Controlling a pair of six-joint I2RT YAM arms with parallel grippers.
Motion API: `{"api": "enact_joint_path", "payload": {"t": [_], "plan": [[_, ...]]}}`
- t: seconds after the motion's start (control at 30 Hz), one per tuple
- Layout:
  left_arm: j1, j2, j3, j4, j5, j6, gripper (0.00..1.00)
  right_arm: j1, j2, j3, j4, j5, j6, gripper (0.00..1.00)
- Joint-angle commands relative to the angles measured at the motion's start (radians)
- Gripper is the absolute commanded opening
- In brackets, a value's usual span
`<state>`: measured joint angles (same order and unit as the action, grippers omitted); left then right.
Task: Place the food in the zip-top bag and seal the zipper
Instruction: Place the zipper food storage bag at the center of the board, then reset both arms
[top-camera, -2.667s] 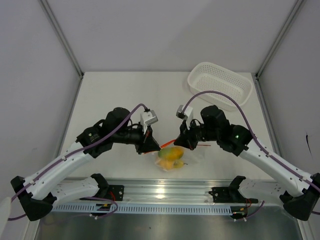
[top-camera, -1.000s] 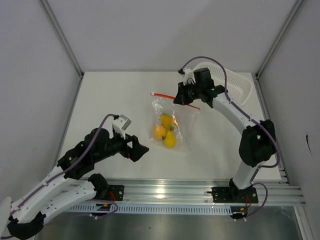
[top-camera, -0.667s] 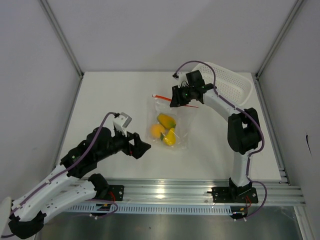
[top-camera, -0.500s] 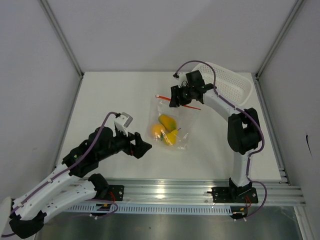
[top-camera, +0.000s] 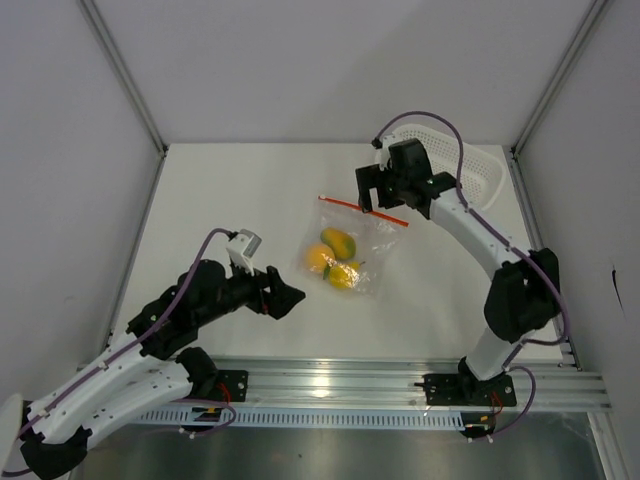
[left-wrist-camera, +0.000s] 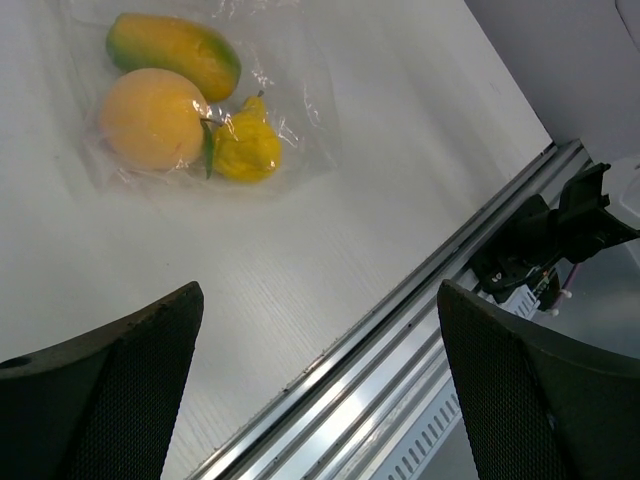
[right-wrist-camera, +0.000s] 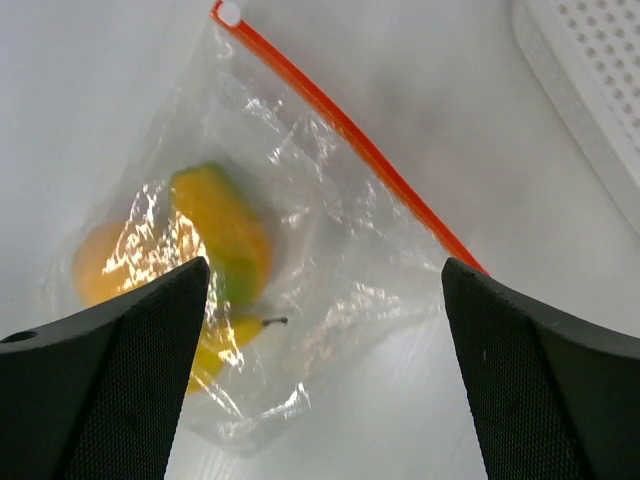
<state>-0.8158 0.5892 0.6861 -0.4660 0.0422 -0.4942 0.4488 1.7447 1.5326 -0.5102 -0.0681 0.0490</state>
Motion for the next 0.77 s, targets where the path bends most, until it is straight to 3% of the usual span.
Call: {"api": "enact_joint_path", "payload": {"t": [0.0,0.17,0.33,0.47,0.7,0.73], "plan": [[0.001,-0.011,-0.019,0.061,0.025,-0.052,1.00,0.024,-0.170,-0.136,0.031,0.152,0.060,0.99],[0.001,-0.052,-0.063,0.108,0.002,-0.089,0.99,0.027,-0.399,-0.453,0.082,0.166,0.159,0.99],[0.003,-0.166,-0.201,0.341,0.025,-0.171,1.00,0.085,-0.666,-0.722,0.171,0.200,0.247,0.99],[0.001,-0.288,-0.373,0.530,0.105,-0.259,1.00,0.183,-0.868,-0.779,0.095,0.312,0.353,0.99],[0.001,-0.588,-0.638,0.745,0.214,-0.404,1.00,0.212,-1.166,-0.922,0.035,0.260,0.486,0.99],[0.001,-0.644,-0.667,0.792,0.238,-0.423,1.00,0.214,-1.207,-0.942,0.051,0.184,0.494,0.99]]}}
